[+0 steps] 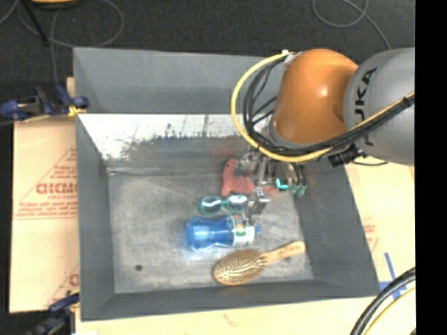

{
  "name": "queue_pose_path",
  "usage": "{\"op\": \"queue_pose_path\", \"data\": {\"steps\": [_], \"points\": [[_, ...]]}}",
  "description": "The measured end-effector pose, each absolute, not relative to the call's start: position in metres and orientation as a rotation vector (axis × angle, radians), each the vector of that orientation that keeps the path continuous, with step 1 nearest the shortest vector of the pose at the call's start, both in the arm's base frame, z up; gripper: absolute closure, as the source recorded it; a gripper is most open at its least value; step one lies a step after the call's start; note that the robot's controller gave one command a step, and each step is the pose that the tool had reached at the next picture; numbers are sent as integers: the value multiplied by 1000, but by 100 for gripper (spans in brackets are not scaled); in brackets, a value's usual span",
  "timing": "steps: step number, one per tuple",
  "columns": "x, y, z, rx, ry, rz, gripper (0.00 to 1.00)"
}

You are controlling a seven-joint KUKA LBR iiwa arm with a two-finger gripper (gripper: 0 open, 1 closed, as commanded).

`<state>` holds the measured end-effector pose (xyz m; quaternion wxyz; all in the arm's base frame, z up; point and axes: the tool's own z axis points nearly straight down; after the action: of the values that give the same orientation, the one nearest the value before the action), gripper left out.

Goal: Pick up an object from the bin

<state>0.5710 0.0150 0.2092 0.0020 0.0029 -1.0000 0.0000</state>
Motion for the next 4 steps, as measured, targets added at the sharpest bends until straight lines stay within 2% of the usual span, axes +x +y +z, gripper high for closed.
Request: {"op": "queue_pose_path", "data": {"steps": [1, 3, 4], "points": [[573, 15, 214, 9, -3146, -1, 0], [554, 17, 79, 242, -3152, -1, 0], [555, 17, 81, 244, -3157, 0, 0]]}}
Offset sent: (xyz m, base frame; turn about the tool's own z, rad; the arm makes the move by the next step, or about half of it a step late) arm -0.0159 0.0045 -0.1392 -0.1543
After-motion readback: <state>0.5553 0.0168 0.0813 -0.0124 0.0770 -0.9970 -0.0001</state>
